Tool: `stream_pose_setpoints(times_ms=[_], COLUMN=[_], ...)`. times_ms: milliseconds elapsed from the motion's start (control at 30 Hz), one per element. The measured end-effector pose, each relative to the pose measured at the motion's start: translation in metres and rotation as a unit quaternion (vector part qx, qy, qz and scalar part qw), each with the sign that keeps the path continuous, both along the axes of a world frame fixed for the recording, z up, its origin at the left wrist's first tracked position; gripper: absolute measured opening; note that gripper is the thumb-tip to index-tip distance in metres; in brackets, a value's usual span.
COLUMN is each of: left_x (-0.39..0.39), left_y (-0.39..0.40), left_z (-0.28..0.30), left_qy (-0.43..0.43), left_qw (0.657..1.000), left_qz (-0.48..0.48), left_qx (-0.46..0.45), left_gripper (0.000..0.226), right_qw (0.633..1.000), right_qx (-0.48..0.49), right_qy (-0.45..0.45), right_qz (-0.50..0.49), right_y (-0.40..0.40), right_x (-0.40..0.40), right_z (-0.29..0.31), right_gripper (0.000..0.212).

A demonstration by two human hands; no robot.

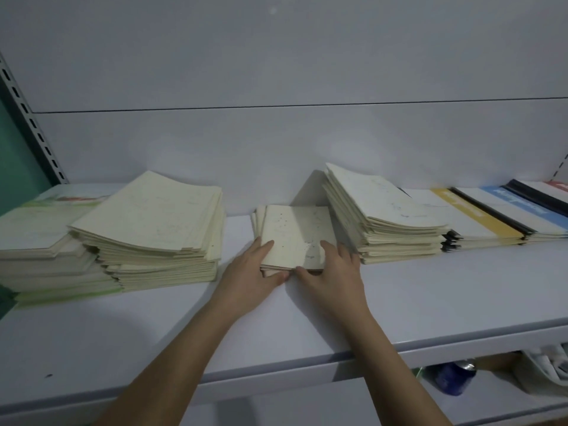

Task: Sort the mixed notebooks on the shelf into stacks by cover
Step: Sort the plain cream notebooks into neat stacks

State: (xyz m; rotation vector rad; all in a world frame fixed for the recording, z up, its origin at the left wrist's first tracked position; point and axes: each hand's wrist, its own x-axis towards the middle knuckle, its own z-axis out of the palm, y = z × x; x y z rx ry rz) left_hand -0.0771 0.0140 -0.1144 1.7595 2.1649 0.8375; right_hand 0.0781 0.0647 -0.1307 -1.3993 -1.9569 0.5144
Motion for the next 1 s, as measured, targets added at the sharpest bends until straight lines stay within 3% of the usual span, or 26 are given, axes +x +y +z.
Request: stream_pose_setpoints(times_ms=[167,367,633,733,833,1000], left_x=[-0.003,-0.003,-0.004,-0.006,-0.010,-0.013], left_y=[0.002,0.002,0.002,0.003,0.004,0.006], left_z=[-0.001,-0.001,-0.001,-0.004,-0.007,-0.009], left_qy=[-0.036,0.010,-0.088,-0.059,-0.036,-0.004], left_qw=[0.999,0.999,0.996,0.998,0.999,0.999], left_qz=[0.018,0.023,0.011,0.000,0.002,-0.002], left_qx=[0.011,-0.022,0.011,0.004,-0.010,-0.033], left_gripper=[0.077,0.080,0.075,0.059,0.047,0.057], right_qw=[0.999,0.996,0.995,0.998,0.998,0.998], right_qx=[-0.006,-0.053,-0.058,-0.049,-0.022,-0.008], right_qy=[-0.031,-0.026,-0.014,0.002,-0.046,-0.059], right_qz=[0.026,0.065,0.078,0.048,0.039,0.033], right_y=[0.005,0.016,0.030,0.033,0.034,0.039], right_x=[0.002,0.006,0.004,0.001,-0.002,-0.003], right_z=[0.005,0.011,0.008,0.003,0.000,-0.003], right_gripper=[0.067,0.064,0.057,0.052,0.038,0.036])
